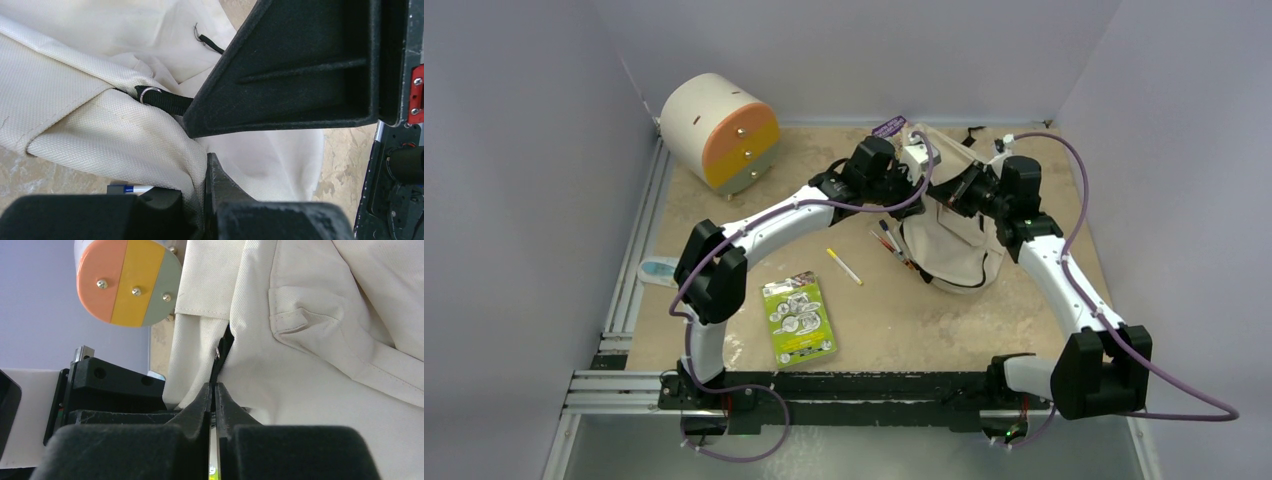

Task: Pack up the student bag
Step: Unzip the student bag at the center of the board.

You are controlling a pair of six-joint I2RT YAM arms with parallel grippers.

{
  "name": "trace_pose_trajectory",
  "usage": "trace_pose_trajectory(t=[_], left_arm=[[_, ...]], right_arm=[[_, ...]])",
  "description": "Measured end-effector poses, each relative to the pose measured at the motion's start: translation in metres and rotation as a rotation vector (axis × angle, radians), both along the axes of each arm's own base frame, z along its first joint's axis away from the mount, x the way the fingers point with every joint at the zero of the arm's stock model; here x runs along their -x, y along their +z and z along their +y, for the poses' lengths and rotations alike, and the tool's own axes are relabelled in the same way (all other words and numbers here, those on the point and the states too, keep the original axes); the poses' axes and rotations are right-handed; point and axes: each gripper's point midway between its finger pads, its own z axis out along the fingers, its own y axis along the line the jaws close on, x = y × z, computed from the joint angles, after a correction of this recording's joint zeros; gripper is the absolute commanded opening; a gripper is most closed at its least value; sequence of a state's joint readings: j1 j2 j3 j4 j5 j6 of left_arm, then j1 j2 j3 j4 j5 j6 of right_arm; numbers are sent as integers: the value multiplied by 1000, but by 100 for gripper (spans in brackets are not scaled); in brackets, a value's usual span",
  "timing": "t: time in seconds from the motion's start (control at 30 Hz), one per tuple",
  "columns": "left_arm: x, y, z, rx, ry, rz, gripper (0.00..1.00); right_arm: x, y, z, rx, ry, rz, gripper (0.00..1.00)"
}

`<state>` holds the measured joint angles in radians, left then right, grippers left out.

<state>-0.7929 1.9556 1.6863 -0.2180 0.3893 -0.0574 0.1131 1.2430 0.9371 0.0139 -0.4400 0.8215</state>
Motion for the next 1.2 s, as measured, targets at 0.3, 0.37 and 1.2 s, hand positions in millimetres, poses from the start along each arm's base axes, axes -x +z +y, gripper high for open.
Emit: trace_pose_trajectory(t=[0.3,0.37,1.2], left_arm=[[3,-6,0,4,5,17,51],[7,-8,3,7,14,38,58],[-9,4,91,361,473,604,76]], right_arm=[[-1,0,-2,9,-13,-5,0],[-2,1,-4,13,-23,-8,0],[8,-14,-8,75,-13,-11,0]])
